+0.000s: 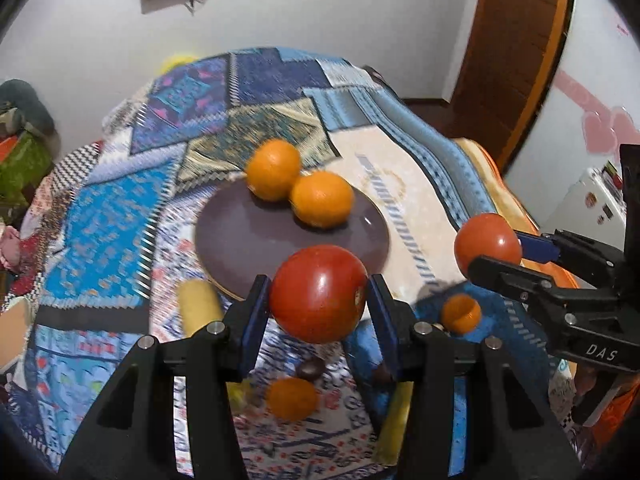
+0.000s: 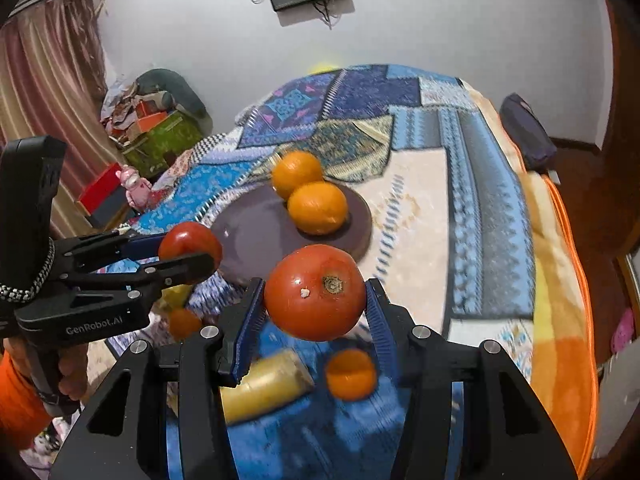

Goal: Organize fruits
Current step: 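Lower both tomatoes onto the purple plate beside the oranges and open both tools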

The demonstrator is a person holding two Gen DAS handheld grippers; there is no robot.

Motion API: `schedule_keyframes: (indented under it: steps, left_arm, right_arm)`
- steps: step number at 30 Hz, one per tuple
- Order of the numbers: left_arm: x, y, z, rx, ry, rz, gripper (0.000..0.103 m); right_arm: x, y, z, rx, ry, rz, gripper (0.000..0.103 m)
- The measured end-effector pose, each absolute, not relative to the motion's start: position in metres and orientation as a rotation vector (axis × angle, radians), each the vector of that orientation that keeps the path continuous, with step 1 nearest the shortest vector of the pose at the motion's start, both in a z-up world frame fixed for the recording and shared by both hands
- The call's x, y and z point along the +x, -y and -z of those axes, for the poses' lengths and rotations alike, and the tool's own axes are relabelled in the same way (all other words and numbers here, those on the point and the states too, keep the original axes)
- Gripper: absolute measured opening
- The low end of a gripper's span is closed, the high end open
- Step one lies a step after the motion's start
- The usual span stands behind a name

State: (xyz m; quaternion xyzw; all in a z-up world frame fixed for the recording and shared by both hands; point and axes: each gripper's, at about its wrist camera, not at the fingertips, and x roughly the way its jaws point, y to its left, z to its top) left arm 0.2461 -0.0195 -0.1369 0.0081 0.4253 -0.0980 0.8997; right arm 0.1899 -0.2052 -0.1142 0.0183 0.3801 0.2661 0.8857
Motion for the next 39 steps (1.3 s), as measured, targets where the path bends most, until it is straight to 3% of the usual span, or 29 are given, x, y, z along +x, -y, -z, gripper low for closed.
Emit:
schedule_keyframes:
  steps: [14,39]
  left_arm:
    - [0.274,-0.023,0.103,0.005,-0.803,0.119,0.049]
    - [0.349,-0.041,0.185,-0.016,-0.990,0.103,0.049]
  right_arm:
    - [0.229,0.143,0.110,-0.054,-0.762,-0.611,0.047]
    - [0.267,0.092,0.158,-0.189,-0.869,-0.631,0.047]
